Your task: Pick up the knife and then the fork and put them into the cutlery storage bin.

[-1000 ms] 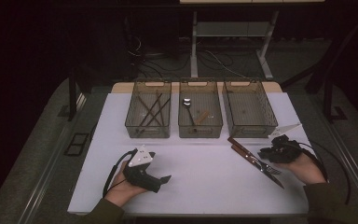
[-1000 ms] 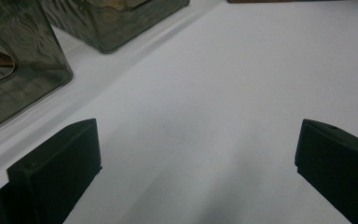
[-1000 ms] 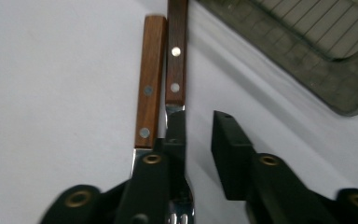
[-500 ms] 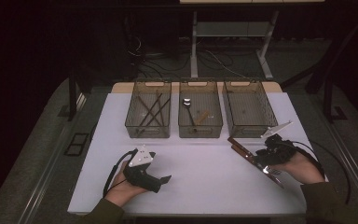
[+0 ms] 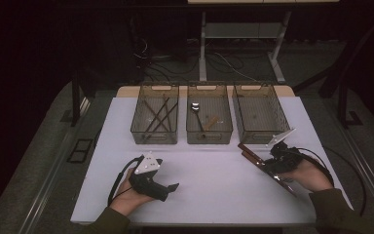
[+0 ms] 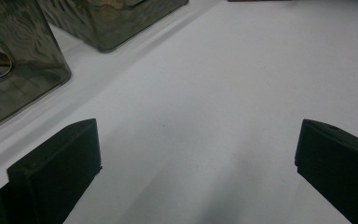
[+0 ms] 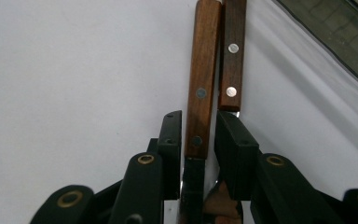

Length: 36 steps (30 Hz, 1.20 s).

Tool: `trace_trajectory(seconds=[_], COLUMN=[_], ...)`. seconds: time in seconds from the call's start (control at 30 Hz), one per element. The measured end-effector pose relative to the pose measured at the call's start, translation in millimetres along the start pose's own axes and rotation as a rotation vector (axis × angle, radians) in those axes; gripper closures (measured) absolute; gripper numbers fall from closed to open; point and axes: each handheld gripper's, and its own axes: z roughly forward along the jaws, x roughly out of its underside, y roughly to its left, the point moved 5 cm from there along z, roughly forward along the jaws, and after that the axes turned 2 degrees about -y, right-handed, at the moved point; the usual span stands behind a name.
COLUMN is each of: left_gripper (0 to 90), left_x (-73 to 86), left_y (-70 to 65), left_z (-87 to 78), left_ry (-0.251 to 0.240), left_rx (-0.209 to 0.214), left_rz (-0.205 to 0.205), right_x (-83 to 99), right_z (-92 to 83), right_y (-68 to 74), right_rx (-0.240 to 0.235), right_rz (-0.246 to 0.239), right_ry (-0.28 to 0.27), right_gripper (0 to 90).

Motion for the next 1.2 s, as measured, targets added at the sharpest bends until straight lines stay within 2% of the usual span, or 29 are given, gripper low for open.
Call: trace_trajectory(seconds=[0.33, 0.67, 1.03, 1.2], left_gripper=[0.0, 0.0, 0.0, 0.0], left_x=[0.2, 0.2, 0.7, 0.7], left_y=[0.0, -0.2, -0.6, -0.6], left_z=[0.3, 0.6, 2.4, 2.8], left_ry=[0.000, 0.002, 0.011, 0.013], left_rx=[0.002, 0.004, 0.009, 0.010], left_rz=[0.000, 0.004, 0.006, 0.012], right_x=[-1.4, -8.0, -16.7, -18.8], right_z=[6.0, 13.9, 18.0, 18.9], right_y=[1.8, 4.2, 5.3, 6.1], right_rx=[-0.001, 0.014, 0.022, 0.021], right_rz=[-0.017, -0.054, -0.066, -0.071], right_ry=[0.058, 0.111, 0.218, 0.244], right_gripper=[72.1, 72.6, 73.4, 74.7])
